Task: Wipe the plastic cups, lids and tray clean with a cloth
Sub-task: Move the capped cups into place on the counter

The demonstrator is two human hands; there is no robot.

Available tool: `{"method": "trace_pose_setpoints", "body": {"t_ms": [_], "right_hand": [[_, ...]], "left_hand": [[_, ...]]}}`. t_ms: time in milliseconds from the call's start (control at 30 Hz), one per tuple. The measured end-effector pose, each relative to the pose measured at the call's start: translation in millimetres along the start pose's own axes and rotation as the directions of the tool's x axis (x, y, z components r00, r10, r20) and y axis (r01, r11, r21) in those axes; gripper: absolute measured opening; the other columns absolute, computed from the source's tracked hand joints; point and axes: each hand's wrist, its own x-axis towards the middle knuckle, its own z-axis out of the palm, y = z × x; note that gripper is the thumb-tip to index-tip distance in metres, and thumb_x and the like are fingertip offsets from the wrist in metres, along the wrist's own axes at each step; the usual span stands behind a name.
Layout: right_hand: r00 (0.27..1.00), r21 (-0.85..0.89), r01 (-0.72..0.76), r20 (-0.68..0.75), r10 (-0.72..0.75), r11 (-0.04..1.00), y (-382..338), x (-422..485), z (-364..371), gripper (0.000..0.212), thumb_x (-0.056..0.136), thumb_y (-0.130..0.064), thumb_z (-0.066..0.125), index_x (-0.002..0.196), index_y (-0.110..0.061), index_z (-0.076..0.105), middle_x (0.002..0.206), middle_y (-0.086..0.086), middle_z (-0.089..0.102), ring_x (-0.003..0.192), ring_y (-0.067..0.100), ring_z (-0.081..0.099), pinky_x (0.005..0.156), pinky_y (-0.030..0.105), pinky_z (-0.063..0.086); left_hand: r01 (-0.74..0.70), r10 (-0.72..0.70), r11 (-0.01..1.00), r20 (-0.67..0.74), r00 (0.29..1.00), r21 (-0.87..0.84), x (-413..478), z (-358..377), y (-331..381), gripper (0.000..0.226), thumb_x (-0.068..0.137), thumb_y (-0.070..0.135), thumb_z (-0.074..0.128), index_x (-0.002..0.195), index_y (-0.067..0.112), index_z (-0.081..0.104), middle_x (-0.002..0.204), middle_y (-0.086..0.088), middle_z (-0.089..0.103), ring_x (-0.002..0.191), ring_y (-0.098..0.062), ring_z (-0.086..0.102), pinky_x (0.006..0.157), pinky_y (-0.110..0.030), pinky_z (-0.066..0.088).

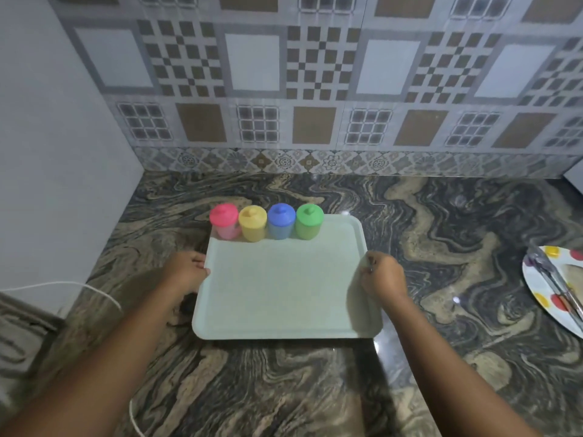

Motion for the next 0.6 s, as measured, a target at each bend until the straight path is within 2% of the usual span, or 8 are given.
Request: {"method": "trace_pose_setpoints", "body": {"t_ms": [133, 300, 400, 500, 600], "right_hand": [[0.999, -0.002, 0.043, -0.024, -0.043, 0.999, -27.2, 40.1, -12.8, 0.017, 0.083, -0.003, 0.057, 0.094, -0.005, 0.069, 0.095, 0.020, 0.070, 0.094, 0.041, 0.065, 0.080, 0.046, 0.056], [0.999, 0.021, 0.043, -0.025, -0.042, 0.999, -57.9, 103.4, -18.4, 0.017, 0.079, -0.004, 0.057, 0.087, -0.011, 0.071, 0.092, 0.015, 0.071, 0.092, 0.037, 0.067, 0.078, 0.036, 0.054], [1.000, -0.007, 0.023, 0.001, -0.023, 1.000, -73.6, 137.0, -16.0, 0.026, 0.083, -0.006, 0.062, 0.101, -0.019, 0.075, 0.101, 0.012, 0.069, 0.102, 0.034, 0.066, 0.085, 0.037, 0.052], [0.999, -0.030, 0.026, 0.029, -0.026, 0.999, -77.9, 170.7, -5.9, 0.033, 0.088, -0.007, 0.061, 0.118, -0.013, 0.073, 0.117, 0.016, 0.070, 0.109, 0.038, 0.065, 0.092, 0.043, 0.056], [0.998, -0.036, 0.030, 0.048, -0.028, 0.999, -78.2, 192.5, 7.2, 0.032, 0.090, -0.009, 0.063, 0.121, -0.009, 0.072, 0.121, 0.019, 0.071, 0.110, 0.037, 0.067, 0.092, 0.041, 0.056]], "left_hand": [[-0.071, 0.071, 0.997, -0.018, 0.997, -0.015, 23.9, -12.9, 50.7, 0.018, 0.083, -0.004, 0.069, 0.092, 0.011, 0.064, 0.099, -0.017, 0.069, 0.091, -0.031, 0.069, 0.079, -0.054, 0.059], [-0.108, 0.107, 0.993, -0.022, 0.994, -0.039, 61.2, -14.6, 105.2, 0.023, 0.088, -0.007, 0.063, 0.110, -0.002, 0.064, 0.101, -0.015, 0.062, 0.091, -0.029, 0.062, 0.078, -0.045, 0.057], [-0.079, 0.079, 0.997, -0.017, 0.997, -0.025, 88.9, -9.2, 120.6, 0.026, 0.089, -0.007, 0.063, 0.114, -0.004, 0.062, 0.104, -0.016, 0.061, 0.093, -0.029, 0.061, 0.078, -0.044, 0.055], [-0.038, 0.038, 0.999, -0.007, 0.999, -0.009, 119.4, -1.0, 123.9, 0.026, 0.089, -0.008, 0.062, 0.115, -0.005, 0.062, 0.107, -0.017, 0.062, 0.095, -0.030, 0.061, 0.082, -0.047, 0.057], [-0.016, 0.016, 1.000, -0.015, 1.000, 0.023, 143.4, 7.2, 122.6, 0.023, 0.088, -0.007, 0.063, 0.110, -0.002, 0.064, 0.115, -0.021, 0.065, 0.099, -0.035, 0.064, 0.082, -0.051, 0.058]]}}
